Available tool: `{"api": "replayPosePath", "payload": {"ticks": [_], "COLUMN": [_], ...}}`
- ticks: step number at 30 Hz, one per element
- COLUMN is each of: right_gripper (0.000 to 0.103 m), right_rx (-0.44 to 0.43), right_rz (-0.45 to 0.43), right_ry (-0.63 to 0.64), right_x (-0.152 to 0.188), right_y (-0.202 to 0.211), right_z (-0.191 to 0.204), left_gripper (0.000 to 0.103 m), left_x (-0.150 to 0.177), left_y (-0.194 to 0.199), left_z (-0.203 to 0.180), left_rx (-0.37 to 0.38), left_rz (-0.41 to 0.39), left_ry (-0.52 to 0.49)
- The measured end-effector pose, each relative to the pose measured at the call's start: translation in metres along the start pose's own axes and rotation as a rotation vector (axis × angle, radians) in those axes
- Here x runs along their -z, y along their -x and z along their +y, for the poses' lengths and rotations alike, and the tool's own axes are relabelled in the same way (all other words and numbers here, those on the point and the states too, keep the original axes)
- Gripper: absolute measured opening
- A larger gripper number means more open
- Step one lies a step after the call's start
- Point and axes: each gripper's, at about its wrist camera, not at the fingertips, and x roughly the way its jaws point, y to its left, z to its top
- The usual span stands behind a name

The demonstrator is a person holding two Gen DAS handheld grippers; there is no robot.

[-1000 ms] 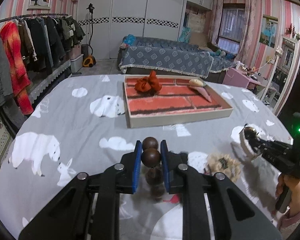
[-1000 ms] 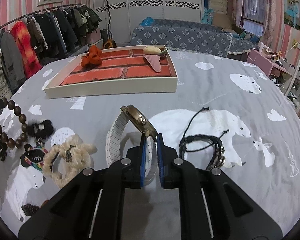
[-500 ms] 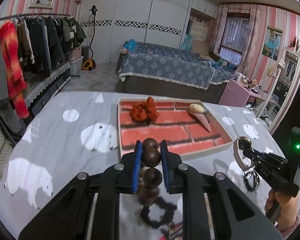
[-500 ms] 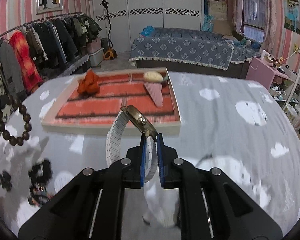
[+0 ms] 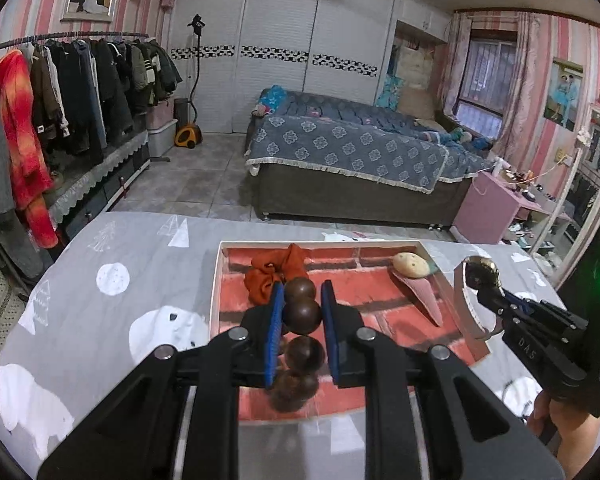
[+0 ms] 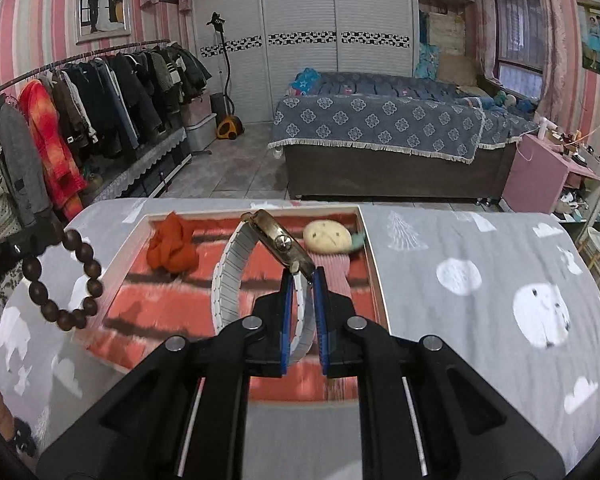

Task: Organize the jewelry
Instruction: 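Carry the bead bracelet in the left tool while the right tool carries the watch to the tray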

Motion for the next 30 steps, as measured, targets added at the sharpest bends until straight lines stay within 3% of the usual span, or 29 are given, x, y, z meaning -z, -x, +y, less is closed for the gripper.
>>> {"api": "replayPosePath", "payload": {"ticks": [12, 21, 30], "right_gripper": [0.011, 0.011, 0.011], "right_rx": [0.019, 0.035, 0.050], "right_rz": [0.062, 0.071, 0.070], "right_ry": [0.002, -0.018, 0.001], "right_x": [0.003, 0.010, 0.013], "right_y": [-0.060, -0.080, -0.084], "right_z": [-0.012, -0.019, -0.015], "left_gripper": [0.019, 0.020, 0.020], "left_x": [-0.006, 0.006, 0.015], "left_y": [-0.064, -0.090, -0.102], "left_z": [0.000, 0.013, 0.016], "left_rx": [0.057, 0.018, -0.072], "left_rz": [0.075, 0.111, 0.115], "left_ry": [0.019, 0.009, -0.008]}}
